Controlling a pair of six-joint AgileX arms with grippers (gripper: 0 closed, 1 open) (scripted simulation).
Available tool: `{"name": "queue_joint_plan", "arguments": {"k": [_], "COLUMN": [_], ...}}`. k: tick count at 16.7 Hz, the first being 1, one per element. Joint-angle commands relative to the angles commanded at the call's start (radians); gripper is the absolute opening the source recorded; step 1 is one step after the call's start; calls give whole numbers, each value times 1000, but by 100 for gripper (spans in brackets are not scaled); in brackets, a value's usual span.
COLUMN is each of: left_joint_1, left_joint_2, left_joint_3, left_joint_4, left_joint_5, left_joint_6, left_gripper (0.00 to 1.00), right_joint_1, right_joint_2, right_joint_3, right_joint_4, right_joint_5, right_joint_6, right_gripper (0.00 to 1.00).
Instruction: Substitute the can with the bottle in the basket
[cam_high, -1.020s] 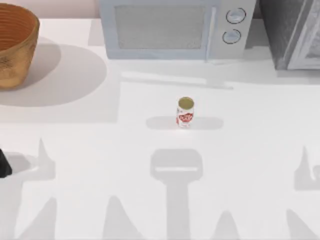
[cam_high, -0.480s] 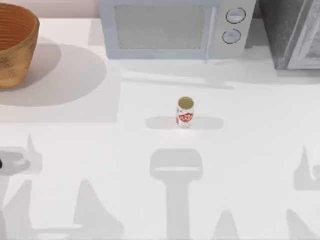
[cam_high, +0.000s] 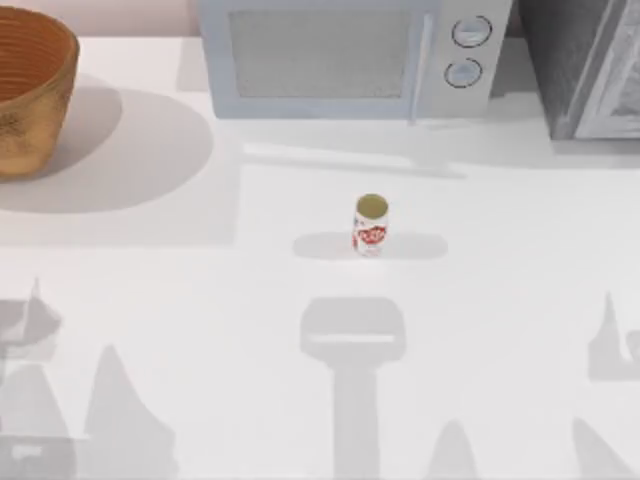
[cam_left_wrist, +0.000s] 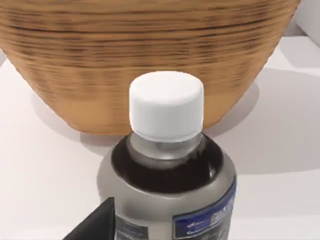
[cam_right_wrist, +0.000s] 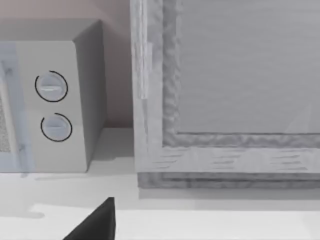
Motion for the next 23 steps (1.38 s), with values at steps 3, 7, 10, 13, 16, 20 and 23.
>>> {"name": "queue_joint_plan", "arguments": {"k": [3, 7, 10, 13, 16, 20, 23], "left_joint_1": [69, 139, 145, 142, 110, 9, -35], "left_joint_2": [180, 299, 307, 305, 346, 472, 519], "left_joint_3": [3, 3, 3, 0, 38, 147, 192], "left_joint_4": [148, 253, 260, 258, 272, 304, 314], "left_joint_5": [73, 111, 112, 111, 78, -17, -59], "left_joint_6": [19, 27, 27, 26, 15, -14, -27], "left_gripper": [100, 100, 100, 100, 100, 100, 100], "right_joint_1": [0, 0, 0, 0, 0, 0, 0], "right_joint_2": [0, 0, 0, 0, 0, 0, 0], "right_joint_3": [0, 0, 0, 0, 0, 0, 0], "right_joint_4": [0, 0, 0, 0, 0, 0, 0], "right_joint_5": [0, 0, 0, 0, 0, 0, 0], "right_joint_6": [0, 0, 0, 0, 0, 0, 0], "right_gripper": [100, 100, 100, 100, 100, 100, 100]}}
